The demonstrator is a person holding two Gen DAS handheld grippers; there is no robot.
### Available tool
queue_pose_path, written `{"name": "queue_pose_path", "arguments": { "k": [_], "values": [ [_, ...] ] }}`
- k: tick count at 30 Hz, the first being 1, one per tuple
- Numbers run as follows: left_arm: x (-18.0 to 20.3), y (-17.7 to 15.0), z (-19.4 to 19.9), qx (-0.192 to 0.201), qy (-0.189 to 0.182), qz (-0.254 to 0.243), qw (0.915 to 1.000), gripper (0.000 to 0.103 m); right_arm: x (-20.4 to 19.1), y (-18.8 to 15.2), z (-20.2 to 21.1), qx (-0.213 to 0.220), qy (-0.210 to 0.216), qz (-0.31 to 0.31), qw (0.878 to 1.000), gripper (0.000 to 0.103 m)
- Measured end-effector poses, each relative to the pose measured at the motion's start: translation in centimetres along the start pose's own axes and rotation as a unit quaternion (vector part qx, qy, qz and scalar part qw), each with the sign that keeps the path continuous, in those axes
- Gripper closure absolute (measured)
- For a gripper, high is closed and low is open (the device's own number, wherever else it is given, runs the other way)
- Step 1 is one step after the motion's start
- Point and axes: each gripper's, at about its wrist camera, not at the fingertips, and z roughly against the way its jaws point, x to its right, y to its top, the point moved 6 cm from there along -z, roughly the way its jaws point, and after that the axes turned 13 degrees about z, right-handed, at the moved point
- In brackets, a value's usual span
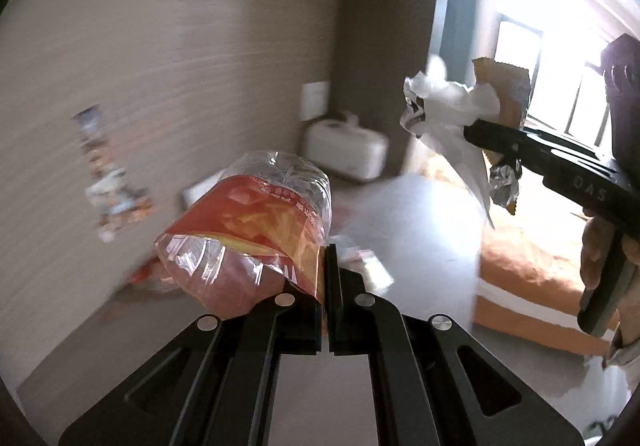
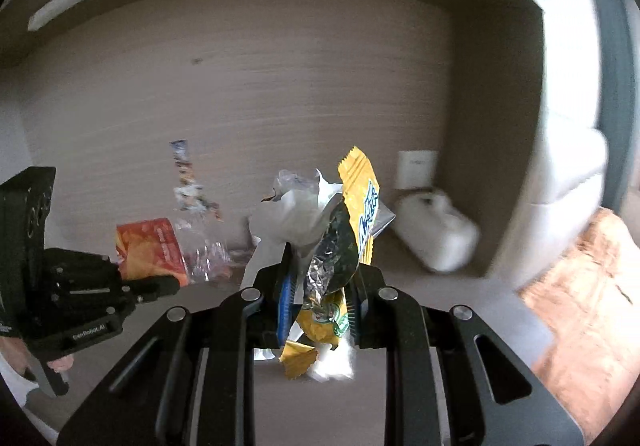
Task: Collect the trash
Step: 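Carry the bottle and wrapper bundle to the white bin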
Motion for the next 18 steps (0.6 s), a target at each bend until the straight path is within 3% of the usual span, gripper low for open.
{"name": "queue_pose_path", "arguments": {
  "k": [6,11,18],
  "values": [
    [9.3,-2.7,-4.1,-0.042,-0.071,-0.032,0.9961,0.102,6.4,-5.7,4.2,-0.049,-0.059,-0.033,0.997,0.080],
    [17.2,-6.2,-8.0,-0.089,-0.125,-0.060,0.9864,0.102,10.4,-11.5,6.8,-0.094,-0.090,-0.077,0.989,0.080],
    [24.0,-11.5,-13.4,-0.158,-0.155,-0.098,0.9703,0.102,13.9,-19.8,7.9,-0.148,-0.113,-0.139,0.973,0.079]
  ]
}}
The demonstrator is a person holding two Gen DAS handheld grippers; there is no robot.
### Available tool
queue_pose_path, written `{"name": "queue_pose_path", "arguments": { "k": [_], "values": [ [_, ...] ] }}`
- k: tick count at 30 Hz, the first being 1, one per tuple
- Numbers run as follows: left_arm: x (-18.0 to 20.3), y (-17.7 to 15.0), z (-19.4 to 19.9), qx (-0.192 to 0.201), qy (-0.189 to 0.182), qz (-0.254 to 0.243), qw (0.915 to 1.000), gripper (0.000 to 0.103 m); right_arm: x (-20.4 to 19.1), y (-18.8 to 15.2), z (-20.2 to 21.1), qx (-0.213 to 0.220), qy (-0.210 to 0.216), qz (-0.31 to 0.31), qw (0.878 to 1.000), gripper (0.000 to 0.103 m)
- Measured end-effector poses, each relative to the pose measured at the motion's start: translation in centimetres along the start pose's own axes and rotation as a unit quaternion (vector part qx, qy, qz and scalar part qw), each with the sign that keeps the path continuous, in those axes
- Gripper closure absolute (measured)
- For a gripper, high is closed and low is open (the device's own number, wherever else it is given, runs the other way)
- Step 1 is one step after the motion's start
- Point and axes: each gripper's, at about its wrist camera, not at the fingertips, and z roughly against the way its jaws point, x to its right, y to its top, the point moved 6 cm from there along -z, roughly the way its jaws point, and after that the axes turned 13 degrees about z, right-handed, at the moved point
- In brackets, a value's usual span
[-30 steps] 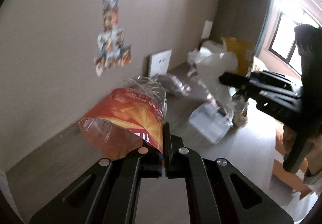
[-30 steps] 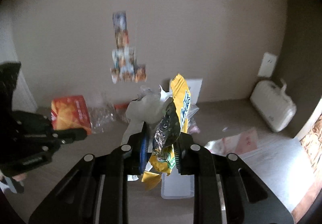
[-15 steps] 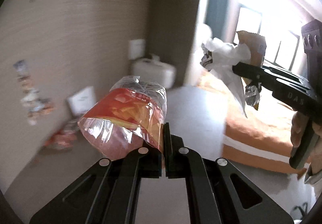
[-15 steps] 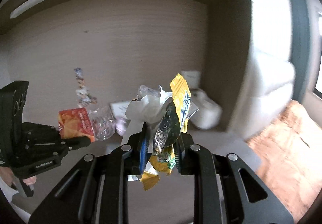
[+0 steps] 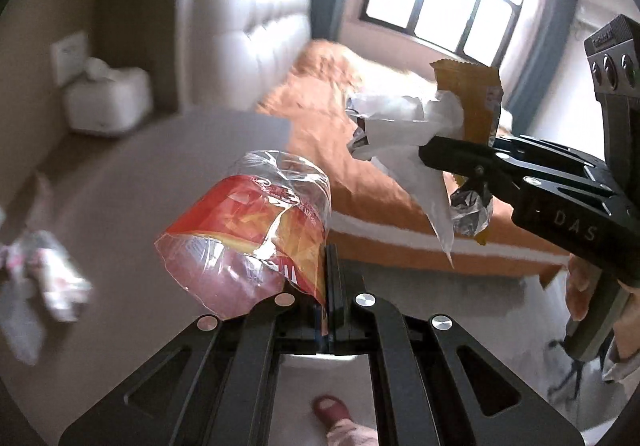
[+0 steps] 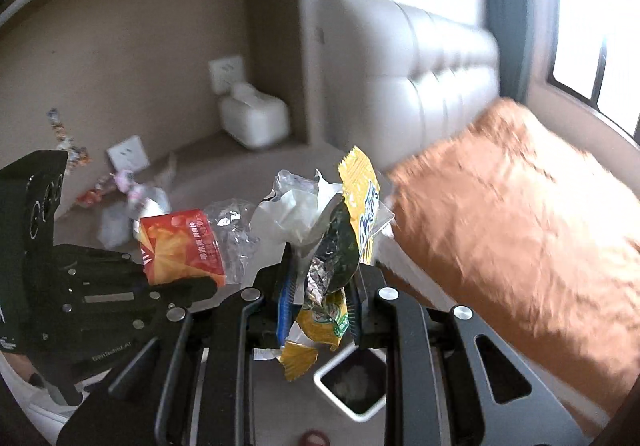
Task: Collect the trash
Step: 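Carry the bottle and wrapper bundle to the white bin, then open both grippers over the bin to drop the items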
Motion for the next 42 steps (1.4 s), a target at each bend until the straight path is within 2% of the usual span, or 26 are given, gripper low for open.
{"name": "queue_pose_path", "arguments": {
  "k": [10,22,28,32,36,39,40,41,42],
  "values": [
    [2.4,-4.7,-11.4,-0.100,-0.014,-0.011,0.9948,0.102,5.1,-8.9,-4.6,-0.071,0.007,-0.060,0.996,0.079],
    [1.6,-8.8,-22.4,-0.172,-0.022,-0.001,0.9849,0.102,7.2,-16.1,-12.5,-0.128,0.038,-0.094,0.987,0.079],
    [0.6,-11.5,-27.5,-0.198,-0.020,0.005,0.9800,0.102,7.5,-20.7,-17.9,-0.163,0.058,-0.100,0.980,0.079],
    [-0.6,-15.1,-31.4,-0.228,-0.016,0.016,0.9735,0.102,7.5,-23.9,-22.2,-0.182,0.068,-0.100,0.976,0.079],
    [-2.7,-18.5,-36.8,-0.255,-0.014,0.036,0.9663,0.102,7.0,-28.6,-27.8,-0.211,0.078,-0.101,0.969,0.079],
    [-3.5,-21.0,-40.4,-0.269,-0.011,0.033,0.9624,0.101,6.4,-31.8,-31.4,-0.230,0.077,-0.088,0.966,0.079],
    [-3.7,-21.9,-41.6,-0.278,-0.010,0.031,0.9600,0.101,6.1,-33.0,-32.7,-0.240,0.080,-0.084,0.964,0.074],
    [-3.9,-22.9,-42.8,-0.293,-0.015,0.027,0.9556,0.095,6.0,-33.6,-33.4,-0.246,0.085,-0.081,0.962,0.070],
    [-4.0,-23.5,-43.4,-0.299,-0.015,0.025,0.9537,0.083,5.7,-34.7,-34.4,-0.257,0.090,-0.073,0.960,0.056]
  ]
}}
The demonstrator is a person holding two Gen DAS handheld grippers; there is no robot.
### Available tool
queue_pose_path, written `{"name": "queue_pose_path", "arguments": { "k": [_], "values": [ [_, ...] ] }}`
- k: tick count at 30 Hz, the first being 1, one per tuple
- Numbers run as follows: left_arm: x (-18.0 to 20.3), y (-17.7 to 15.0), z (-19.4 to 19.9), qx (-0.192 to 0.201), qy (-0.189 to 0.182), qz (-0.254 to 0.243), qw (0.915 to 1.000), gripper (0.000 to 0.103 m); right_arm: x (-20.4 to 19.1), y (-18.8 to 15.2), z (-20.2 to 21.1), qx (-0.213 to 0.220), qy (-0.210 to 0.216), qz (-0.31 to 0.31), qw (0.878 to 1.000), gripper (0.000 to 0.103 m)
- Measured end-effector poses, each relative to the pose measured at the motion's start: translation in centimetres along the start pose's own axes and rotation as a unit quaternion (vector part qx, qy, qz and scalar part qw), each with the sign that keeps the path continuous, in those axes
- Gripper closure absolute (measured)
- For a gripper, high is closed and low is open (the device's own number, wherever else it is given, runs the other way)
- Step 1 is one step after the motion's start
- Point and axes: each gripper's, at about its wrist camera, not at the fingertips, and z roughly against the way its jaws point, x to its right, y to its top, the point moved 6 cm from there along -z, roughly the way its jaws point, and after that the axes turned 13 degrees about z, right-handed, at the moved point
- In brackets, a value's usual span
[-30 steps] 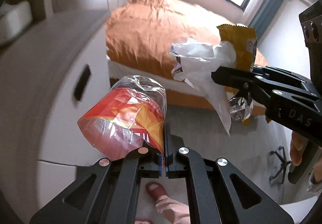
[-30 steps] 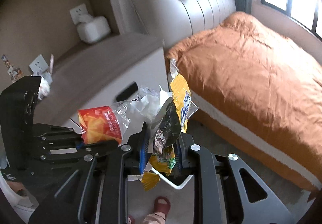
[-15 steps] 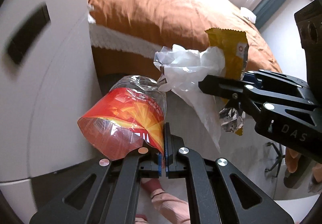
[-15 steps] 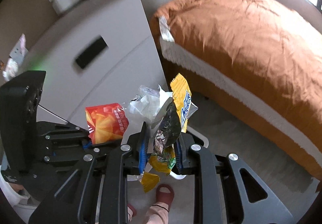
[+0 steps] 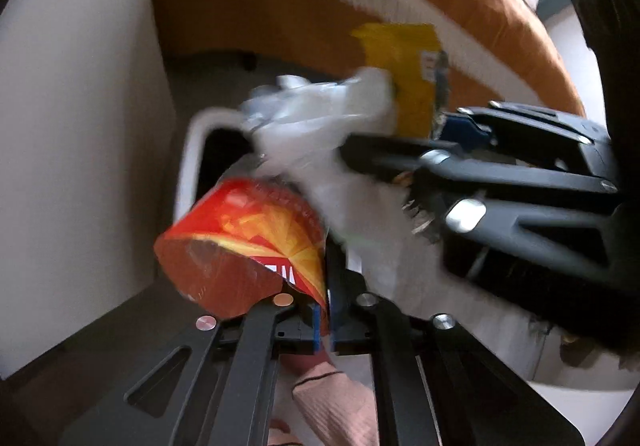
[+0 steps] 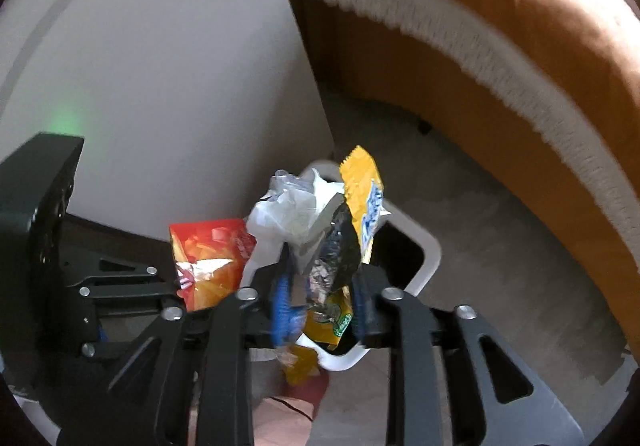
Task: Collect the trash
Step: 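Open both grippers over the bin to drop the items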
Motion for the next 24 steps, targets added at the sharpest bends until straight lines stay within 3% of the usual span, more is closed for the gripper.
{"name": "queue_pose_path", "arguments": {
  "k": [1,2,3,7,10,13,19,24],
  "values": [
    [-0.2,-0.3,-0.9,-0.009,0.006,0.001,0.9999,0.021,0.1,-0.4,-1.1,-0.008,-0.004,0.008,1.000,0.032],
    [-0.7,-0.4,-2.1,-0.021,0.006,0.005,0.9997,0.007,0.3,-0.8,-2.3,-0.014,-0.016,0.021,1.000,0.021],
    [-1.1,-0.3,-3.0,-0.015,0.006,0.009,0.9998,0.004,0.4,-1.3,-3.0,-0.019,-0.023,0.030,0.999,0.014],
    [-2.2,-0.1,-4.3,0.002,0.024,0.006,0.9997,0.005,1.3,-2.1,-4.4,-0.024,-0.029,0.023,0.999,0.011],
    [-2.2,0.1,-3.5,0.009,0.023,0.017,0.9996,0.005,1.7,-1.8,-3.6,-0.015,-0.038,0.023,0.999,0.005],
    [-1.3,0.1,-1.8,0.016,0.024,0.015,0.9995,0.005,1.7,-1.3,-2.0,-0.008,-0.039,0.023,0.999,0.005],
    [0.7,-0.4,4.7,0.028,0.021,0.008,0.9993,0.005,0.9,1.0,3.0,0.008,-0.049,0.026,0.998,0.005],
    [3.4,0.1,11.9,0.071,0.015,0.011,0.9973,0.005,0.2,3.1,10.0,0.035,-0.063,0.027,0.997,0.005]
  ]
}}
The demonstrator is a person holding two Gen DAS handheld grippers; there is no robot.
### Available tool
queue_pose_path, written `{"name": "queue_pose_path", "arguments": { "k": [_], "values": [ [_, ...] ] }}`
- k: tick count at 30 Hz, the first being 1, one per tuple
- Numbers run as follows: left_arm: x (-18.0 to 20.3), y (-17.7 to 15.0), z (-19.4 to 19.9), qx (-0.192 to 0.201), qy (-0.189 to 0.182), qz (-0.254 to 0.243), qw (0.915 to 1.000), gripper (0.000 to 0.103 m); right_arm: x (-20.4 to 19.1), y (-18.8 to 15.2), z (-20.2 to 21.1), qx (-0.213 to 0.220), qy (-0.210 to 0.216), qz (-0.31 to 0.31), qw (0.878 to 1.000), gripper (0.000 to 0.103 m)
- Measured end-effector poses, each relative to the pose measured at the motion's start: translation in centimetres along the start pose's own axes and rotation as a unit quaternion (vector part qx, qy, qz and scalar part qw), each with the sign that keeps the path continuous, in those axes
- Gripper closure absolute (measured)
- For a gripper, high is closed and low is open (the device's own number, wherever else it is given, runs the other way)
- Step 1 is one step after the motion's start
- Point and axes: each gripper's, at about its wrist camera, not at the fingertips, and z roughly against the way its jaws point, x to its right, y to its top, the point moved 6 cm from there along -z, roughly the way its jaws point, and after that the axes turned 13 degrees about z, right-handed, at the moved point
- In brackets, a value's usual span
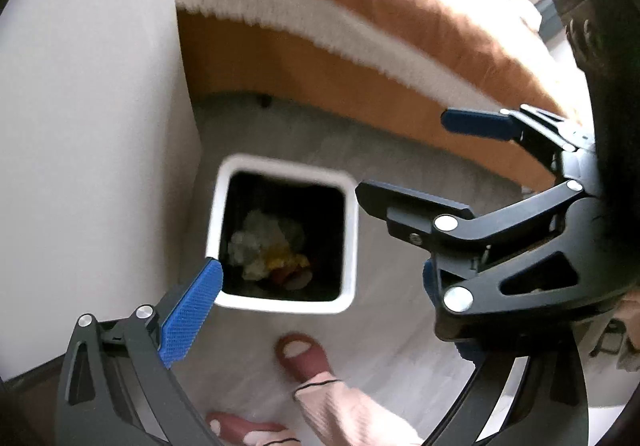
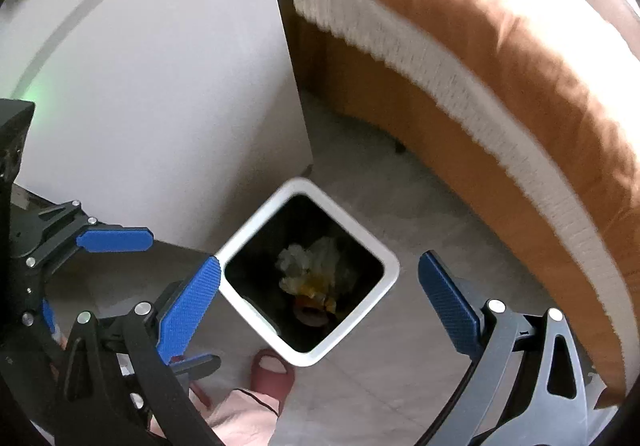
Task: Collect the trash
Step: 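Move both grippers back to the desk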
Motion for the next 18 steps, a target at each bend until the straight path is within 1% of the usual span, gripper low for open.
{"name": "queue_pose_path", "arguments": {
  "k": [2,3,5,6,9,11,13,15,16,18],
  "values": [
    [1.3,0.5,3.5,0.021,0.002,-0.002,0.9998,0.005,0.0,1.1,2.9,0.013,-0.005,-0.001,1.000,0.005],
    [1.9,0.7,5.1,0.031,0.003,-0.003,0.9995,0.005,0.1,2.0,5.4,0.027,-0.010,-0.004,1.000,0.005],
    [3.1,1.2,8.8,0.053,-0.002,-0.002,0.9986,0.005,0.2,3.1,8.1,0.043,-0.013,-0.005,0.999,0.005],
    [3.6,1.4,10.9,0.065,-0.005,0.002,0.9978,0.005,0.0,4.1,10.6,0.058,-0.017,-0.003,0.998,0.005],
    [4.4,2.1,16.7,0.103,-0.008,0.010,0.9946,0.005,-0.9,6.4,15.6,0.098,-0.017,0.005,0.995,0.005],
    [4.5,2.5,20.9,0.135,0.002,0.013,0.9907,0.005,-1.8,8.1,18.7,0.126,-0.017,0.013,0.992,0.005],
    [4.3,2.7,24.4,0.166,0.011,0.020,0.9858,0.005,-3.5,9.7,21.7,0.159,-0.008,0.025,0.987,0.005],
    [3.3,2.6,28.3,0.201,0.023,0.033,0.9788,0.005,-5.6,11.7,24.6,0.193,0.000,0.044,0.980,0.005],
    [2.8,2.4,30.0,0.216,0.029,0.041,0.9751,0.005,-6.4,12.2,25.4,0.203,0.004,0.051,0.978,0.005],
    [1.0,1.8,33.8,0.252,0.048,0.066,0.9643,0.005,-8.8,14.2,27.7,0.231,0.016,0.073,0.970,0.005]
  ]
}}
